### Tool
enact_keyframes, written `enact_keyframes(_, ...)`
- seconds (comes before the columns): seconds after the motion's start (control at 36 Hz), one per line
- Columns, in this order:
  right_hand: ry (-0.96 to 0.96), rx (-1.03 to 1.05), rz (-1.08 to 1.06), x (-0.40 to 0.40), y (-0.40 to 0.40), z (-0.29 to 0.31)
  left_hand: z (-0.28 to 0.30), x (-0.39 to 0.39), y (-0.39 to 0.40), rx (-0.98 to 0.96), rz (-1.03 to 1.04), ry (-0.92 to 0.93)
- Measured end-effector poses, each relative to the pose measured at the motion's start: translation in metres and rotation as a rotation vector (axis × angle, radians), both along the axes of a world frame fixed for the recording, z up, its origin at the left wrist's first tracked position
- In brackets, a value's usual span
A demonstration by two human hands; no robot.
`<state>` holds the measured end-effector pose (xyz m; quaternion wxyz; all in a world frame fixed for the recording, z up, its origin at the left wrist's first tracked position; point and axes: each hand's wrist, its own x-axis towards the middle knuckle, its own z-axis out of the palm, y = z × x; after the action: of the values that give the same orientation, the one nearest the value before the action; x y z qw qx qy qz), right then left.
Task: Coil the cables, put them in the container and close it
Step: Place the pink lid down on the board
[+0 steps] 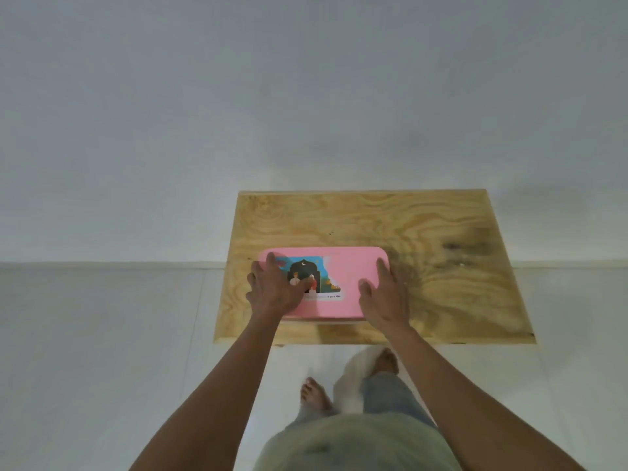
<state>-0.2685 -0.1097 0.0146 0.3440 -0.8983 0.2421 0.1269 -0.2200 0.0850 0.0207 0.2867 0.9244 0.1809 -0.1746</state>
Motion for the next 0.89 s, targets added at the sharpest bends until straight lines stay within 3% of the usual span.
enact_keyframes(0.67,-0.004,0.063,-0.026,-0.018,0.008,-0.011,-0.028,-0.025,0.02,-0.097,-0.074,-0.199)
enact_keyframes(0.89,-0.118,-0.213,0.153,-0.018,0.009,-0.024,-0.043,-0.028,0.026,0.086,-0.27,-0.262)
